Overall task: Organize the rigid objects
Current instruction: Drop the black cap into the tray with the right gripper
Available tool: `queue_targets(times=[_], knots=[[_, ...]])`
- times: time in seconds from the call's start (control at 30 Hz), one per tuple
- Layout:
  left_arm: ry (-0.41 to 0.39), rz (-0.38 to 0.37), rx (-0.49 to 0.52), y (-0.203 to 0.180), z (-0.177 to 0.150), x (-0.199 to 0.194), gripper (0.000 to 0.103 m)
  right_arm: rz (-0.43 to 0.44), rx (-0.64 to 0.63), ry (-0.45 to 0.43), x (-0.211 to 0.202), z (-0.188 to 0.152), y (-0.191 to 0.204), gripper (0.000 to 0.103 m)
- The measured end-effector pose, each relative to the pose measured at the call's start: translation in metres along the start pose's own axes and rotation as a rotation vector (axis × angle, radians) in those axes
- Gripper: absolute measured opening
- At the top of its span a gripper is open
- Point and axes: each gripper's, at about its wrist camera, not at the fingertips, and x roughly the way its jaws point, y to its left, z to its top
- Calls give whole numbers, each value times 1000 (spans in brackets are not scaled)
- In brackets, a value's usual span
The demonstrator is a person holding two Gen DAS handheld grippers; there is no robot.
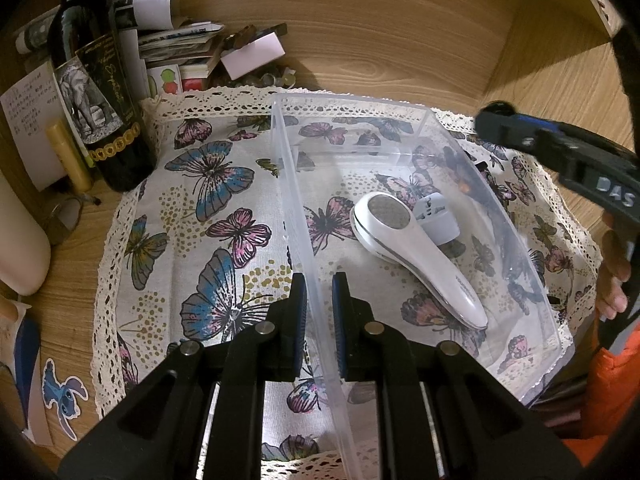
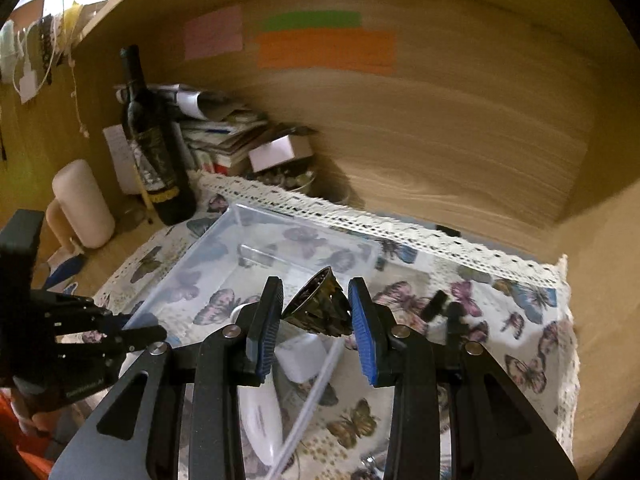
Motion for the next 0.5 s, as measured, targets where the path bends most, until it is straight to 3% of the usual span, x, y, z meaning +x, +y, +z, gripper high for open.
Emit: queue_targets(times=[0.5], knots=[[-2,-4,-4,1,-1,0,12,43,-32,181,58,-2,5,31]])
